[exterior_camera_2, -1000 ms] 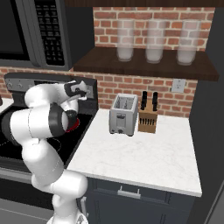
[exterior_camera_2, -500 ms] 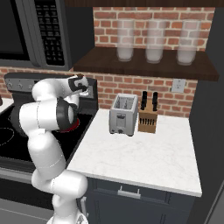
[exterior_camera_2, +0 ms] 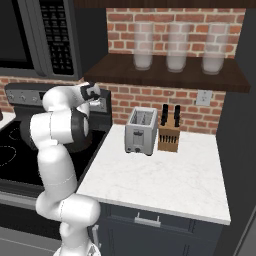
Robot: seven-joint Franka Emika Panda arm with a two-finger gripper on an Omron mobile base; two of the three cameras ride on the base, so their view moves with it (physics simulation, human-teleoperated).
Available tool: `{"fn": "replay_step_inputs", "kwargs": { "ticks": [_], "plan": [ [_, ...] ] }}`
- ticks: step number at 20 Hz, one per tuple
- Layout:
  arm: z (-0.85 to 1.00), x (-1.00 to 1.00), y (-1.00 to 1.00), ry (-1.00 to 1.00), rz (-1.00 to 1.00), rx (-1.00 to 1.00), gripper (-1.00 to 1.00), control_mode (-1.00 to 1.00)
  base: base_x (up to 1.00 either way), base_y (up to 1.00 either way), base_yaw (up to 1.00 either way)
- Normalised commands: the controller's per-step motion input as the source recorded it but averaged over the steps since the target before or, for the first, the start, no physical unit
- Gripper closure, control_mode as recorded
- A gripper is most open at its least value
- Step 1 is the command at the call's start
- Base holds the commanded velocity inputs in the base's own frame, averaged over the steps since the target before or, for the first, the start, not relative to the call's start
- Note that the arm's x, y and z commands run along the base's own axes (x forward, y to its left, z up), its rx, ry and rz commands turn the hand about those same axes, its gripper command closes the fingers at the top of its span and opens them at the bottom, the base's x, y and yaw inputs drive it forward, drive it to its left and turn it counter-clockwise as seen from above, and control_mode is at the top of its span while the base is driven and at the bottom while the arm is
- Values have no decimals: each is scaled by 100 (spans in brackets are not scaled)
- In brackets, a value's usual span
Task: Put the carrot and carrot in the pot. Retrieve the spatula and lightly stir the vegetables in the pot.
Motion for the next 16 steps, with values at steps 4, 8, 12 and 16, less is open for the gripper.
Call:
{"fn": "replay_step_inputs", "kwargs": {
  "ticks": [4, 8, 12, 16],
  "plan": [
    [-7, 0, 40, 2, -6, -2, 100, -100, 0, 0, 0],
    [-8, -14, 0, 5, -9, 0, 100, -100, 0, 0, 0],
    [-2, -51, 5, 3, -9, 0, 100, -100, 0, 0, 0],
    [-4, -21, 27, 2, -7, 0, 100, -100, 0, 0, 0]
  ]
}}
